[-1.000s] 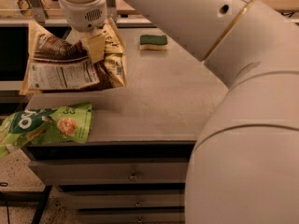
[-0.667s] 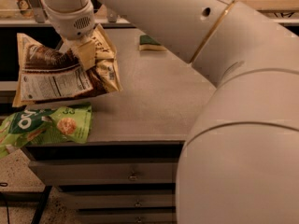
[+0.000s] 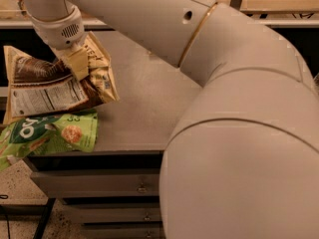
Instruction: Move brown chip bag near green rice chip bag
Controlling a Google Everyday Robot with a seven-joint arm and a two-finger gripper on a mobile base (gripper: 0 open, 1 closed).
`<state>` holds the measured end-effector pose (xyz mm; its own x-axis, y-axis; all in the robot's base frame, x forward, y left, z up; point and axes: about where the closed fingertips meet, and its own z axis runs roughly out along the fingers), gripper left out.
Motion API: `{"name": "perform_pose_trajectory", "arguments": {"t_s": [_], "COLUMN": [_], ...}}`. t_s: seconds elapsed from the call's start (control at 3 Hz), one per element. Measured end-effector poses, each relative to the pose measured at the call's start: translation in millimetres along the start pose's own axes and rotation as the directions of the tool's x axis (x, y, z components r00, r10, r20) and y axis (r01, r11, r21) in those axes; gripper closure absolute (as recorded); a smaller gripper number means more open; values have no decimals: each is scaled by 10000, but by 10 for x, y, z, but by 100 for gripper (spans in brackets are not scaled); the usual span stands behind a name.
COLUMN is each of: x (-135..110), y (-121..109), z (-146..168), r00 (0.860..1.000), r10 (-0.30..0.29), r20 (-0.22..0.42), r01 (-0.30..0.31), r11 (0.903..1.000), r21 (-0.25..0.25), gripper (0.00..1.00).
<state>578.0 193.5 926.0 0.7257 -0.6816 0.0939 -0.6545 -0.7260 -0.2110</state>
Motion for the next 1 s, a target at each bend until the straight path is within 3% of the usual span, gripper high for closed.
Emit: {"name": "perform_pose_trajectory", "arguments": {"t_s": [0.33,1.0], "x": [-49,-72], "y": [-93,-197], "z": [32,46], "r00": [10000,9999], "r10": [16,4], "r20": [41,115], "r01": [-16,-8], "r11": [10000,9993], "r21": [-30,369], "gripper": [62,15]}}
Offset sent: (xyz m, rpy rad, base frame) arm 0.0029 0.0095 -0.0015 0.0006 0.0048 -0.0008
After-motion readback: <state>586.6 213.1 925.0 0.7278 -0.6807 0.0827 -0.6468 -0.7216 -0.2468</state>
